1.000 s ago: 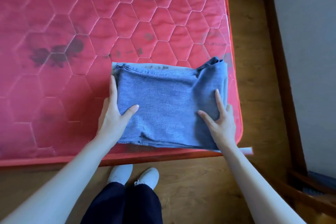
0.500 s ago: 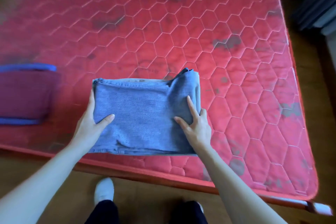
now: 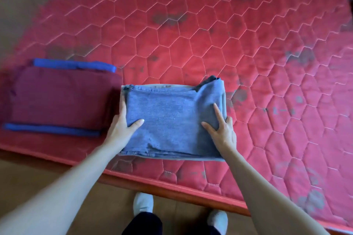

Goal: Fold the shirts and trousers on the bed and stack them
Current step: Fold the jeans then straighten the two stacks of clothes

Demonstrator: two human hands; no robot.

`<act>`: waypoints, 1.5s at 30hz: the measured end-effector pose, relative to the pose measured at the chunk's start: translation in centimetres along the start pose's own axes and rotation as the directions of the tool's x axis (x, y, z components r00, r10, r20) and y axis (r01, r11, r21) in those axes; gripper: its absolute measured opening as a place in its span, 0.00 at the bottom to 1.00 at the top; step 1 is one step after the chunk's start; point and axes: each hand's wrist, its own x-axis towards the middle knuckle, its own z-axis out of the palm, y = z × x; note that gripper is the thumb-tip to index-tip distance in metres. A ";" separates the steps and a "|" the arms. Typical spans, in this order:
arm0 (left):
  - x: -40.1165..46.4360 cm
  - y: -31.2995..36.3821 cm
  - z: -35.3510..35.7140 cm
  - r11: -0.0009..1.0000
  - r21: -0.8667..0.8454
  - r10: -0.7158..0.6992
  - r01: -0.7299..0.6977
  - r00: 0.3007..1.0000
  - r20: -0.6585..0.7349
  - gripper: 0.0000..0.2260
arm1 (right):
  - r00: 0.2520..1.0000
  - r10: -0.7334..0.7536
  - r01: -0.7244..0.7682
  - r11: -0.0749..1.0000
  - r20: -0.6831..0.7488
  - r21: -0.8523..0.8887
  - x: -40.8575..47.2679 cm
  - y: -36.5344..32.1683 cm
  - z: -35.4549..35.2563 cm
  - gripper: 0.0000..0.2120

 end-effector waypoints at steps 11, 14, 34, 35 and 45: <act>0.4 2.5 3.1 0.449 0.706 0.674 -0.548 0.726 0.136 0.29 | 0.851 -0.523 0.491 0.756 0.051 -0.434 1.1 -6.8 3.9 0.30; 2.2 2.1 4.1 0.467 0.747 0.512 -0.474 0.833 0.209 0.31 | 0.875 -0.461 0.474 0.753 0.148 -0.456 2.7 -7.0 6.0 0.32; 1.8 -2.2 -7.8 0.622 0.760 0.335 -0.189 0.941 -0.041 0.25 | 0.774 -0.633 0.633 0.773 0.000 -0.042 -2.8 -19.0 9.7 0.28; 2.1 -2.9 -9.4 0.625 0.763 0.318 -0.163 0.946 -0.059 0.24 | 0.758 -0.652 0.652 0.758 0.014 -0.011 -3.2 -20.8 10.5 0.27; 7.5 -13.1 -21.9 0.652 0.756 0.007 0.056 0.997 -0.080 0.29 | 0.940 -0.324 0.340 0.920 0.110 -0.195 -2.1 -30.3 22.0 0.34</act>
